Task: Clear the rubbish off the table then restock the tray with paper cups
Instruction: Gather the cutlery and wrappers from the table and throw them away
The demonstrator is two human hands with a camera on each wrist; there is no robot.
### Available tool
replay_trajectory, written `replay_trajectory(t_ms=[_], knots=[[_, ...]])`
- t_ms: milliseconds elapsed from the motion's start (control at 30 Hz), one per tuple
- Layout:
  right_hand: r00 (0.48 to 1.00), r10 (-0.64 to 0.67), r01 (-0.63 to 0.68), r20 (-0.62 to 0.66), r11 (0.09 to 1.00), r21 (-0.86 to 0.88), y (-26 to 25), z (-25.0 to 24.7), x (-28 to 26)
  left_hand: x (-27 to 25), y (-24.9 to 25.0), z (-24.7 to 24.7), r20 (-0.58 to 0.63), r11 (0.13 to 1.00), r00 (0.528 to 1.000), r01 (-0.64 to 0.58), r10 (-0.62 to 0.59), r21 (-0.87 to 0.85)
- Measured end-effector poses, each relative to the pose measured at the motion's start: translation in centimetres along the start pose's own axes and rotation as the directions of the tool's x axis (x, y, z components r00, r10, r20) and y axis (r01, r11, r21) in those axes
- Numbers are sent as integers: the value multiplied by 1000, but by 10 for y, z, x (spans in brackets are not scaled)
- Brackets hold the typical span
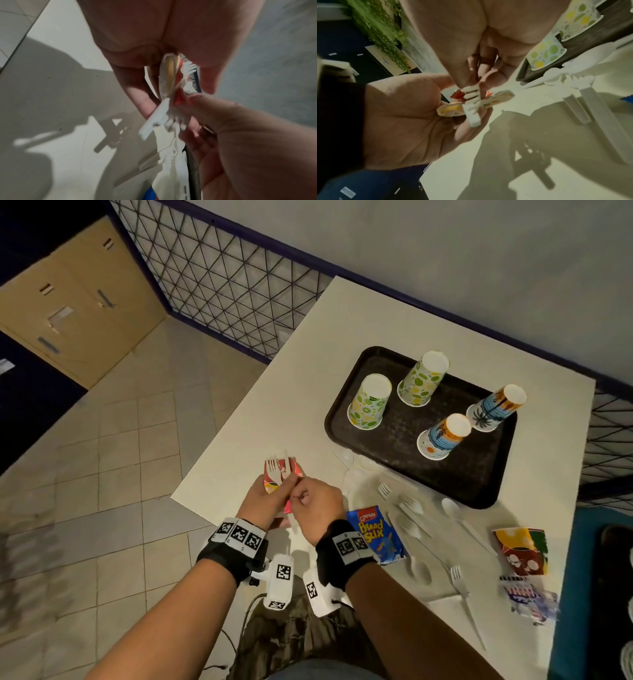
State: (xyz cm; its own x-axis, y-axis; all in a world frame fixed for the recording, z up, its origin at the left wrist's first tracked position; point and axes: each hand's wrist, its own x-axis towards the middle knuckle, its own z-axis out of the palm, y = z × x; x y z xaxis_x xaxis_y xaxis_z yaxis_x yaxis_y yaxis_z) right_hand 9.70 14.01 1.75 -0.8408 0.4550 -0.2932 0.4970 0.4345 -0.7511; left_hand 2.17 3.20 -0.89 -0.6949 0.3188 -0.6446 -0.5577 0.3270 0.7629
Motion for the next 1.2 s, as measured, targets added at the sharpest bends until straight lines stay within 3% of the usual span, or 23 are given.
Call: replay_trajectory(t_ms=[133,233,333,400,467,567,667,800,1000,1100,1200], knots=[[992,-107,105,62,994,31,0,-6,-5,11,-13,1,-81,999,996,36,-33,28],[983,-123,111,140,990,88,5,-14,-17,11,-13,0,-128,994,991,49,-36,97],[981,-193,195,-26,972,130,15,-32,-26,14,-19,-4,-148,977,989,18,14,212],[984,-115,126,-136,989,81,32,-53,-17,21,-28,-6,-128,976,992,5,23,217],[978,-10,-8,-210,997,-82,57,-74,5,21,-32,-6,-124,983,992,0,24,185],[976,195,-218,-99,897,-385,92,-90,33,14,-26,-6,-133,981,991,19,7,194],[977,214,-190,-25,802,-567,109,-93,40,15,-28,-2,-118,981,993,39,-16,189],[981,191,-150,12,804,-575,112,-83,37,16,-29,0,-128,986,992,28,-7,161],[982,172,-189,-85,806,-562,106,-76,28,27,-46,-5,-154,978,988,48,-16,203],[981,167,-195,-100,824,-533,99,-65,25,11,-28,0,-133,980,991,29,-3,196],[974,199,-225,-110,762,-607,85,-47,31,3,-19,5,-135,975,990,56,-27,216]])
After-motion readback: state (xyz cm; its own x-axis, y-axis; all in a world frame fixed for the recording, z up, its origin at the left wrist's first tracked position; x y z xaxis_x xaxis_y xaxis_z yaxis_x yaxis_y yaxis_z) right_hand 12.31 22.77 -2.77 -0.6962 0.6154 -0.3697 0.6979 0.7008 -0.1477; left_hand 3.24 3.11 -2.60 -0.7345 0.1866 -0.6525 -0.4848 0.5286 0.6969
